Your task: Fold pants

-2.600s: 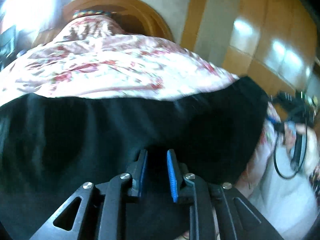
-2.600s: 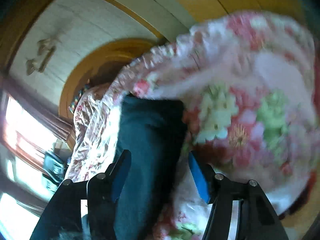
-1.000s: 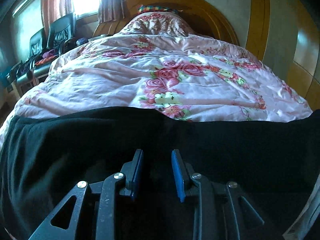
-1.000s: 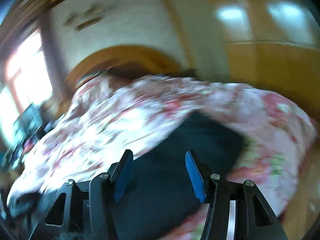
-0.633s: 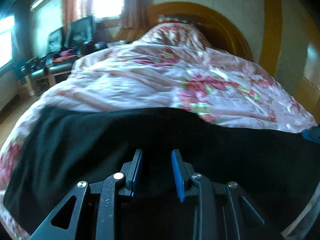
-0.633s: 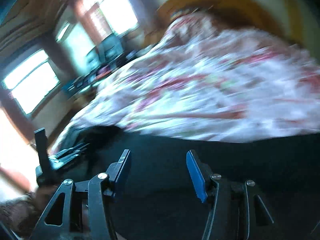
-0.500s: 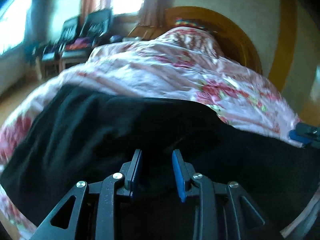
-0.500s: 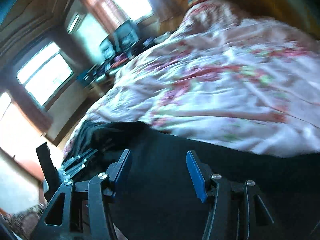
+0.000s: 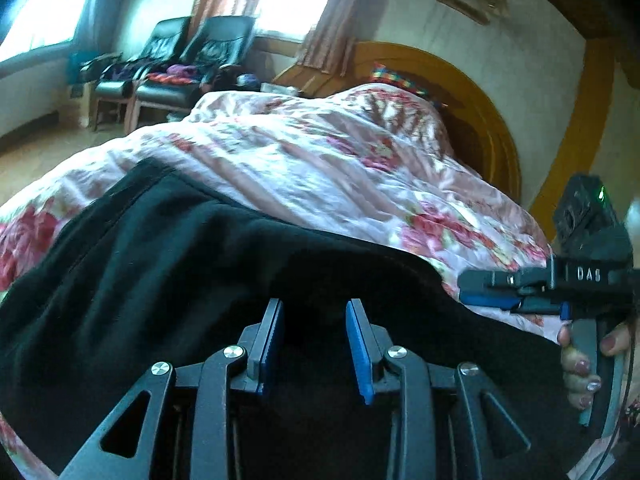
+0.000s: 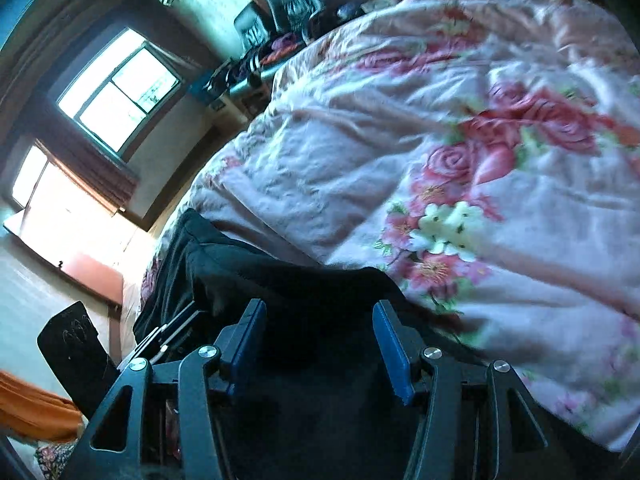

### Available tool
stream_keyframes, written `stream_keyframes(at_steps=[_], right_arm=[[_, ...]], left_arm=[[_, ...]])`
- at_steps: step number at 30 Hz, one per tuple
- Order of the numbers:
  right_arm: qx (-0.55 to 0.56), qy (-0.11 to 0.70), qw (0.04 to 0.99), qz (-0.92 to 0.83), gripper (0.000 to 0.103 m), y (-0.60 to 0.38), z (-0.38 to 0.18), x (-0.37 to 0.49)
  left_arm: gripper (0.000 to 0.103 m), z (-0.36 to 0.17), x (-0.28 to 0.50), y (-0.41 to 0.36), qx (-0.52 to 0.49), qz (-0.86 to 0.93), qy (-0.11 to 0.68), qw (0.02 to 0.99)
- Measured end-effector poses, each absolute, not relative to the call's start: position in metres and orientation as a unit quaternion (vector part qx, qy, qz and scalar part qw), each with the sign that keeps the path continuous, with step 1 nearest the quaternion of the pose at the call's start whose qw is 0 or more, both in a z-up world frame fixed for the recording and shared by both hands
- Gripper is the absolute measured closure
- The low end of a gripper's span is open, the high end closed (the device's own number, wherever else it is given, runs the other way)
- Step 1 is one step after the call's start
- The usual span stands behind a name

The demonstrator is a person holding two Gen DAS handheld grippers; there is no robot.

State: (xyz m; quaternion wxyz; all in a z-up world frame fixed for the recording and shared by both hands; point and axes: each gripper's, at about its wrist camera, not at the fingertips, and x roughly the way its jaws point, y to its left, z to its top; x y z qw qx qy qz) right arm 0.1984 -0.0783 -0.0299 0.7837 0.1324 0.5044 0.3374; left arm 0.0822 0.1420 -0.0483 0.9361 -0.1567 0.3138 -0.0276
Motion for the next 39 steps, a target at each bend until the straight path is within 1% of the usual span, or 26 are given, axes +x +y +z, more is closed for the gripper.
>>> stream_keyframes(at_steps=[1, 5, 8, 11, 14, 16, 20, 23, 25, 29, 32, 34, 39], right_arm=[[0.128, 0.527, 0.770, 0.335, 0.046, -0.075, -0.039, 0.205], [0.105, 0.553, 0.740, 0.369, 0.046, -0.067, -0.051, 0.203], [0.069, 0.542, 0.725, 0.420, 0.046, -0.066, -0.044, 0.191], [0.050, 0.534, 0.744, 0.399, 0.046, -0.071, -0.041, 0.192], [0.077, 0.536, 0.745, 0.391, 0.046, -0.083, -0.042, 0.204], [0.091, 0.543, 0.736, 0.393, 0.049, -0.091, -0.043, 0.212], [0.086, 0.552, 0.739, 0.377, 0.048, -0.116, -0.039, 0.218], [0.123, 0.578, 0.709, 0.385, 0.047, -0.138, -0.049, 0.217], [0.140, 0.576, 0.691, 0.414, 0.046, -0.141, -0.050, 0.212], [0.161, 0.550, 0.658, 0.489, 0.046, -0.125, -0.040, 0.202], [0.124, 0.544, 0.665, 0.497, 0.046, -0.102, -0.038, 0.201], [0.094, 0.541, 0.693, 0.468, 0.046, -0.092, -0.042, 0.206], [0.159, 0.541, 0.694, 0.449, 0.047, -0.084, -0.057, 0.222]], left_arm=[[0.071, -0.050, 0.084, 0.145, -0.158, -0.024, 0.316, 0.935], [0.071, -0.054, 0.090, 0.151, -0.163, -0.011, 0.319, 0.934], [0.071, -0.056, 0.091, 0.152, -0.162, -0.007, 0.321, 0.933], [0.071, -0.057, 0.092, 0.147, -0.149, 0.001, 0.321, 0.936], [0.071, -0.058, 0.093, 0.144, -0.136, 0.005, 0.321, 0.937], [0.071, -0.058, 0.093, 0.145, -0.128, 0.012, 0.321, 0.938], [0.071, -0.059, 0.094, 0.151, -0.130, 0.033, 0.318, 0.939], [0.071, -0.060, 0.095, 0.149, -0.122, 0.040, 0.317, 0.940], [0.071, -0.060, 0.095, 0.148, -0.119, 0.044, 0.314, 0.941], [0.071, -0.061, 0.095, 0.148, -0.117, 0.046, 0.313, 0.942], [0.071, -0.061, 0.095, 0.144, -0.103, 0.051, 0.313, 0.943], [0.071, -0.062, 0.096, 0.143, -0.099, 0.053, 0.312, 0.943], [0.071, -0.062, 0.096, 0.143, -0.099, 0.052, 0.313, 0.943]])
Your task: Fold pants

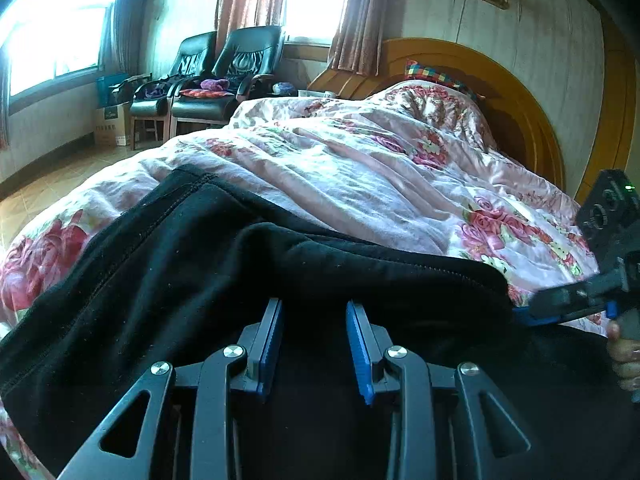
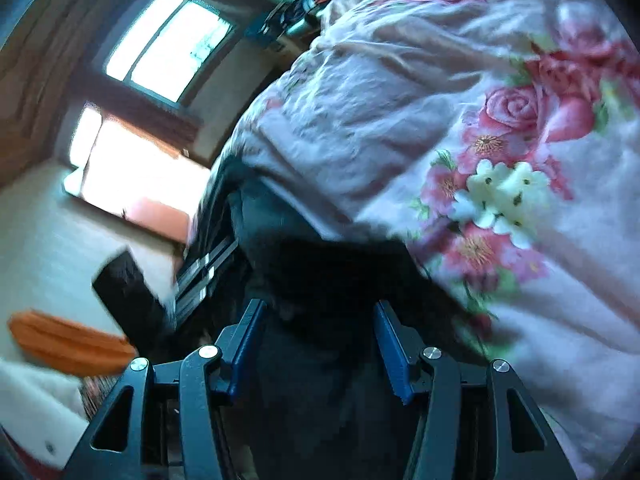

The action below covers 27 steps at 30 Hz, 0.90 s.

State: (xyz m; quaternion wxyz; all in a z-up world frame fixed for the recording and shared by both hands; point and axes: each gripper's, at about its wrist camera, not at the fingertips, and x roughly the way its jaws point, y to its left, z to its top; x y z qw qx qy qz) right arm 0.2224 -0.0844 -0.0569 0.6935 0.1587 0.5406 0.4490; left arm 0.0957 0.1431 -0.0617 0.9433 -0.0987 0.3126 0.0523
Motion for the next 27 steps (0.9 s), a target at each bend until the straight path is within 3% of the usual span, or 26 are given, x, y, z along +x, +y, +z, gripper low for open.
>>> stream_keyframes(at_steps=[4, 7, 13, 14, 15, 16, 17, 22, 27], right_arm=[[0.165, 0.517, 0.719, 0.434, 0.048, -0.097, -0.044, 0.224], [0.148, 0.525, 0.748, 0.378, 0.043, -0.119, -0.041, 0.227], [0.167, 0.552, 0.716, 0.395, 0.043, -0.107, -0.072, 0.227], [0.159, 0.541, 0.727, 0.392, 0.049, -0.098, -0.072, 0.225], [0.147, 0.530, 0.739, 0.389, 0.067, -0.090, -0.069, 0.224], [0.138, 0.522, 0.749, 0.384, 0.074, -0.084, -0.066, 0.222], [0.135, 0.505, 0.760, 0.385, 0.093, -0.082, -0.059, 0.219], [0.104, 0.408, 0.841, 0.340, 0.093, -0.088, -0.002, 0.188], [0.036, 0.441, 0.853, 0.279, 0.093, -0.070, -0.045, 0.205]], left_arm=[[0.071, -0.062, 0.095, 0.142, -0.095, 0.056, 0.313, 0.943], [0.071, -0.062, 0.095, 0.141, -0.089, 0.067, 0.310, 0.944], [0.071, -0.059, 0.094, 0.143, -0.098, 0.068, 0.301, 0.946], [0.071, -0.059, 0.094, 0.144, -0.103, 0.066, 0.300, 0.946], [0.071, -0.059, 0.094, 0.147, -0.110, 0.064, 0.300, 0.946], [0.071, -0.058, 0.093, 0.149, -0.118, 0.061, 0.298, 0.945], [0.071, -0.057, 0.093, 0.151, -0.122, 0.062, 0.296, 0.945], [0.065, -0.048, 0.086, 0.167, -0.140, 0.113, 0.260, 0.949], [0.065, -0.054, 0.095, 0.162, -0.114, 0.117, 0.280, 0.946]])
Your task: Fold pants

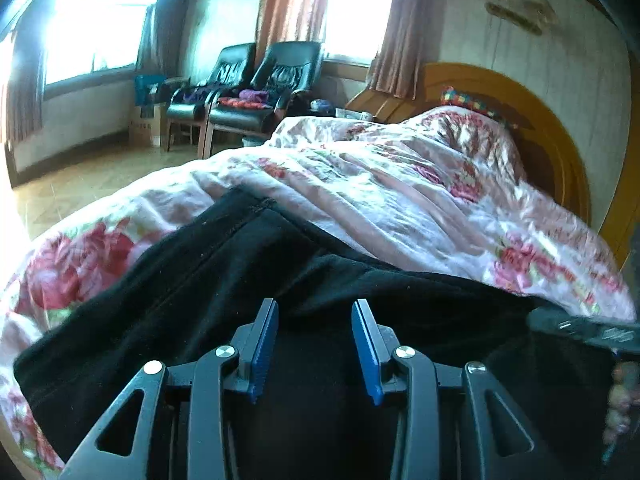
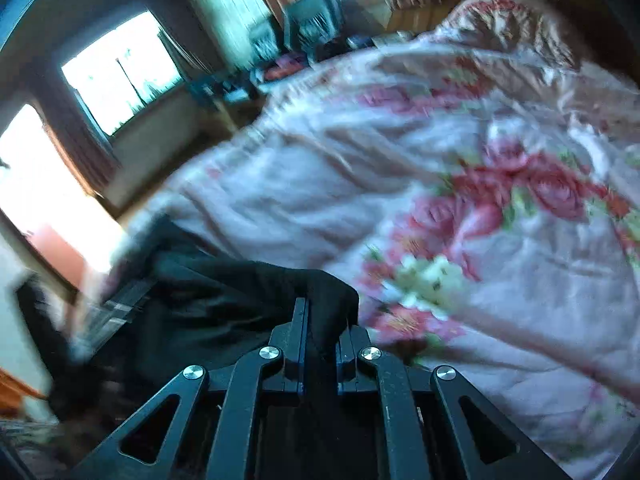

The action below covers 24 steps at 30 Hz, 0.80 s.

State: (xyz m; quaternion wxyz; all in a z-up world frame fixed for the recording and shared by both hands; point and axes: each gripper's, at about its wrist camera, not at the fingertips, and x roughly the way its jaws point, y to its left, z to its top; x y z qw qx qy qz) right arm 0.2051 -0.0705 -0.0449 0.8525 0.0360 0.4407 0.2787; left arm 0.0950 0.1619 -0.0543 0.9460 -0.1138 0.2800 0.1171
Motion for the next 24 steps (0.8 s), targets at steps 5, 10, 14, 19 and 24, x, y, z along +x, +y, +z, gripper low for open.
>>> stream_keyframes(at_steps=[5, 10, 14, 19, 24], right_arm=[[0.087, 0.435, 0.867, 0.227, 0.055, -0.097, -0.052, 0.216], [0.210, 0.364, 0.895, 0.149, 0.055, -0.180, -0.013, 0.170], [0.171, 0.334, 0.917, 0.136, 0.055, -0.205, 0.005, 0.105], [0.107, 0.349, 0.923, 0.117, 0.055, -0.218, -0.014, 0.059], [0.111, 0.373, 0.921, 0.026, 0.060, -0.255, -0.046, 0.059]], left_arm=[[0.065, -0.062, 0.108, 0.160, -0.086, 0.118, 0.298, 0.943], [0.065, -0.056, 0.104, 0.161, -0.097, 0.127, 0.284, 0.945], [0.053, -0.049, 0.095, 0.135, -0.039, 0.127, 0.265, 0.955], [0.051, -0.044, 0.076, 0.073, 0.053, 0.006, 0.233, 0.971], [0.048, -0.066, 0.080, 0.040, 0.134, -0.011, 0.271, 0.953]])
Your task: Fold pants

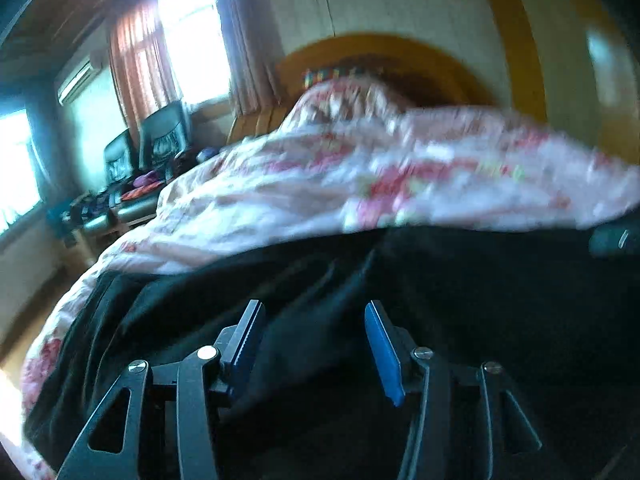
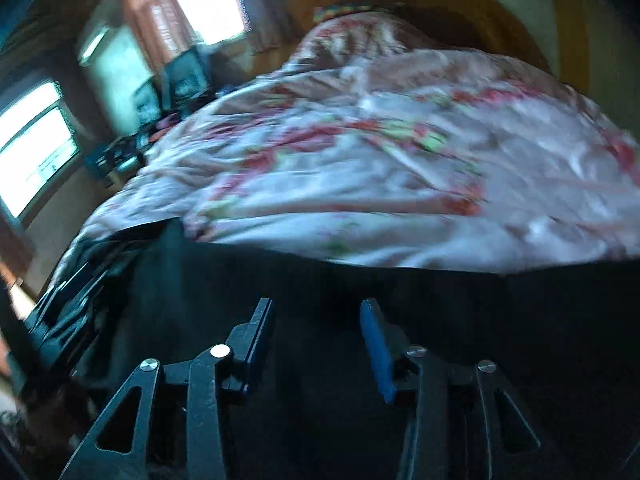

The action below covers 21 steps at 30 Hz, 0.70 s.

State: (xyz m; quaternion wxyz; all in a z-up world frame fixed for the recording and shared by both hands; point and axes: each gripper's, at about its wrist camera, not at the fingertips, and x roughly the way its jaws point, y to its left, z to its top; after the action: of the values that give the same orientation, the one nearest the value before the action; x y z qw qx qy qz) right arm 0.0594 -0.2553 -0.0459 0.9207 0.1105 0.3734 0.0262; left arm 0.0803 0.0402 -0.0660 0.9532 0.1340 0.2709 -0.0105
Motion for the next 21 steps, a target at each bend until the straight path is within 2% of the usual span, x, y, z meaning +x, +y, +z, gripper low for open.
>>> stream_keyframes(at_steps=[1, 3, 4, 5, 8, 9, 16, 21], right_arm=[[0.117, 0.373, 0.921, -0.002, 0.060, -0.267, -0.049, 0.061], [0.172, 0.372, 0.912, -0.004, 0.074, -0.291, -0.052, 0.060], [0.196, 0.371, 0.908, 0.007, 0.074, -0.298, -0.051, 0.057], [0.211, 0.367, 0.906, 0.015, 0.070, -0.304, -0.048, 0.051], [0.234, 0.338, 0.911, 0.013, 0.038, -0.316, -0.035, 0.025], [0.238, 0.331, 0.913, 0.008, 0.033, -0.319, -0.031, 0.018], [0.219, 0.301, 0.925, -0.072, 0.027, -0.354, -0.009, -0.041], [0.254, 0.281, 0.916, -0.129, 0.026, -0.394, -0.004, -0.077]], left_arm=[[0.047, -0.070, 0.085, 0.044, 0.132, 0.000, 0.283, 0.950], [0.034, -0.071, 0.091, 0.055, 0.107, 0.006, 0.299, 0.948], [0.033, -0.070, 0.090, 0.062, 0.086, 0.007, 0.302, 0.949], [0.033, -0.069, 0.089, 0.067, 0.065, 0.002, 0.305, 0.950], [0.033, -0.067, 0.082, 0.072, 0.031, -0.009, 0.315, 0.949], [0.033, -0.065, 0.080, 0.073, 0.021, -0.016, 0.317, 0.948], [0.033, -0.047, 0.055, 0.056, -0.058, -0.100, 0.322, 0.940], [0.033, -0.042, 0.038, 0.016, -0.003, -0.157, 0.316, 0.936]])
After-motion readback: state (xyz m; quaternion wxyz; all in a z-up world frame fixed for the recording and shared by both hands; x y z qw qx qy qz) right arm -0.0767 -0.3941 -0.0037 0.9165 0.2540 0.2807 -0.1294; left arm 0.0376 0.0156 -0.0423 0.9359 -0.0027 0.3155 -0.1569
